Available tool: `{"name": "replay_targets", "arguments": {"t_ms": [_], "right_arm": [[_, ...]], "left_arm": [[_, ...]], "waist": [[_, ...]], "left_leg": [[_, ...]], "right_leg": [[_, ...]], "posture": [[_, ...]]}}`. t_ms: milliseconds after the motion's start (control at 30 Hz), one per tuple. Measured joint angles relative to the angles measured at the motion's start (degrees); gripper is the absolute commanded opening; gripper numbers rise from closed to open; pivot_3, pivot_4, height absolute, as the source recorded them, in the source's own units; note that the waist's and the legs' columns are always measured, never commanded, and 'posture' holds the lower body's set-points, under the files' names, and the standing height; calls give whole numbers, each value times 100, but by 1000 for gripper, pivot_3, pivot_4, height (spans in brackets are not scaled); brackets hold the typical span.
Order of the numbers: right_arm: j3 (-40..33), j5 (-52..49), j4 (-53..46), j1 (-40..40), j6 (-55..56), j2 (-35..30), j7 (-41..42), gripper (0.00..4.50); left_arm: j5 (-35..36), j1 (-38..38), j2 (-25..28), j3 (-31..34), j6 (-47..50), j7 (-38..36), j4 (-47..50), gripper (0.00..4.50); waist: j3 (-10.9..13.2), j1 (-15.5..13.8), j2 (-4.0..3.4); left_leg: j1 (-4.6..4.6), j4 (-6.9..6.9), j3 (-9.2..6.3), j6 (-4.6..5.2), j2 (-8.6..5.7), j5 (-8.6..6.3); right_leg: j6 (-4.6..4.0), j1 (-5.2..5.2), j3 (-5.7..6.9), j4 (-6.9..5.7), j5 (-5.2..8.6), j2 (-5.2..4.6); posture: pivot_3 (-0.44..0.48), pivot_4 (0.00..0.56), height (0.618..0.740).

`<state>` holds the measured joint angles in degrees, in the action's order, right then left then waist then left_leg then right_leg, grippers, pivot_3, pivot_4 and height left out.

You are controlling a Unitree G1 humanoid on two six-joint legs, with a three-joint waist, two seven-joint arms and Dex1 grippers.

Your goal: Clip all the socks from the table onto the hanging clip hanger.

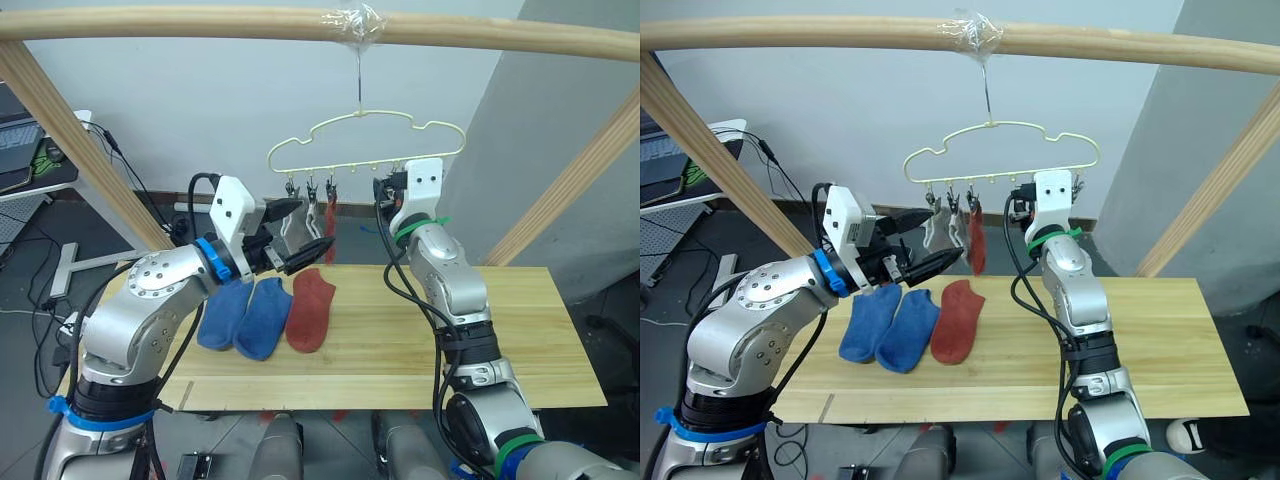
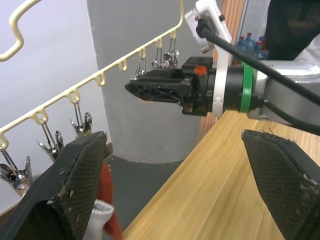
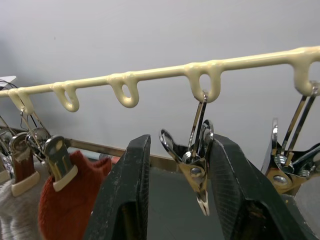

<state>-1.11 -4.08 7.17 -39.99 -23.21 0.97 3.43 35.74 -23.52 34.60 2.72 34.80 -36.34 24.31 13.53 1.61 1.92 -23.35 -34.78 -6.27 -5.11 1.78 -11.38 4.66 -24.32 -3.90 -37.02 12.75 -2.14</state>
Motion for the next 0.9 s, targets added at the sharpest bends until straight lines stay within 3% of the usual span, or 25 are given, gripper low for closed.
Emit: {"name": "replay_targets", "arguments": {"t_ms": [900], "right_arm": [[4,6,220,-229,99,-39,-9,1715]], "left_arm": [[224,-318,-182,1,250,200,212,4500]], "waist": [[0,-3,0]], "left_leg": [[0,-3,-1,0,0,0]], "right_leg": [[0,1,0,-3,0,1]], "posture": [[126,184,740]]}}
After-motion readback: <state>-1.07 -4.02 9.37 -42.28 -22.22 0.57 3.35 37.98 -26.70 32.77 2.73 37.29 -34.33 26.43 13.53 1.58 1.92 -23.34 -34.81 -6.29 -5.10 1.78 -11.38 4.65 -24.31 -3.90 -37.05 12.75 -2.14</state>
